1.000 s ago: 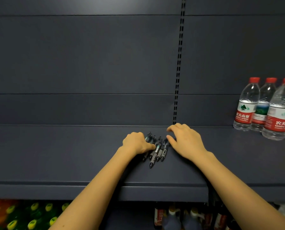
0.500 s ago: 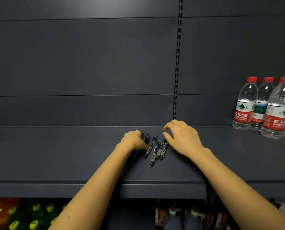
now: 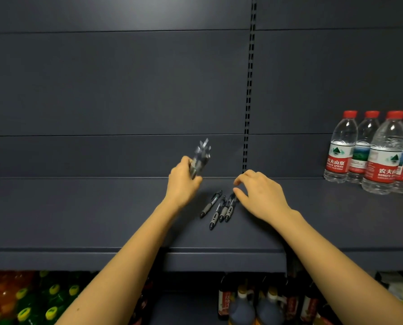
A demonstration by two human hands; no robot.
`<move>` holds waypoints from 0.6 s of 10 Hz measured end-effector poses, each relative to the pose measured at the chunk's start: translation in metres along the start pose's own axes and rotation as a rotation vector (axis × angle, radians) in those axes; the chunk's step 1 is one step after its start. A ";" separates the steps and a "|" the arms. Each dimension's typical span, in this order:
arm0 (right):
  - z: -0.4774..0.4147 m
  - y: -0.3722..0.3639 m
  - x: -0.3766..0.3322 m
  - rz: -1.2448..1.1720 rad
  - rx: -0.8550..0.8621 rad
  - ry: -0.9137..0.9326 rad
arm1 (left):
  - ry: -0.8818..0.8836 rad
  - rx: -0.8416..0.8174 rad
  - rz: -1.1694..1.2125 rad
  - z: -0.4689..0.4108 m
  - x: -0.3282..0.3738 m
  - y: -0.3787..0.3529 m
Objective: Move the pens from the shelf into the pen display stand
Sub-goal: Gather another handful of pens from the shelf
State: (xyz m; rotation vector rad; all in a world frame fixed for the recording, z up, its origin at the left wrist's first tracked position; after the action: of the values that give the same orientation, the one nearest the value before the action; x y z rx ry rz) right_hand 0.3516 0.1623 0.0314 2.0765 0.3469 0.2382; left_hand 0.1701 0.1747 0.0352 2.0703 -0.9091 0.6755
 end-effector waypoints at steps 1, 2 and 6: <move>0.002 0.002 -0.001 0.011 0.001 0.003 | -0.021 0.124 0.299 0.005 0.010 0.013; 0.004 0.003 -0.005 0.007 -0.007 0.011 | -0.028 0.127 0.404 0.015 0.009 0.014; 0.005 0.013 -0.015 0.010 0.010 0.045 | -0.028 0.143 0.550 0.022 -0.002 0.017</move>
State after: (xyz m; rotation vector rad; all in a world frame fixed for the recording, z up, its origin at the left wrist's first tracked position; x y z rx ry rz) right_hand 0.3409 0.1469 0.0400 2.0856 0.3654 0.2896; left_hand 0.1591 0.1502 0.0281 1.9577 -1.5079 1.0209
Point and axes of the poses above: each hand's wrist, its own z-axis away from the middle knuckle, its own y-axis out of the back of the hand, x = y × z, the point moved 4 cm from there along -z, towards the middle knuckle, and after that the axes turned 5 degrees about z, right-handed, at the moved point
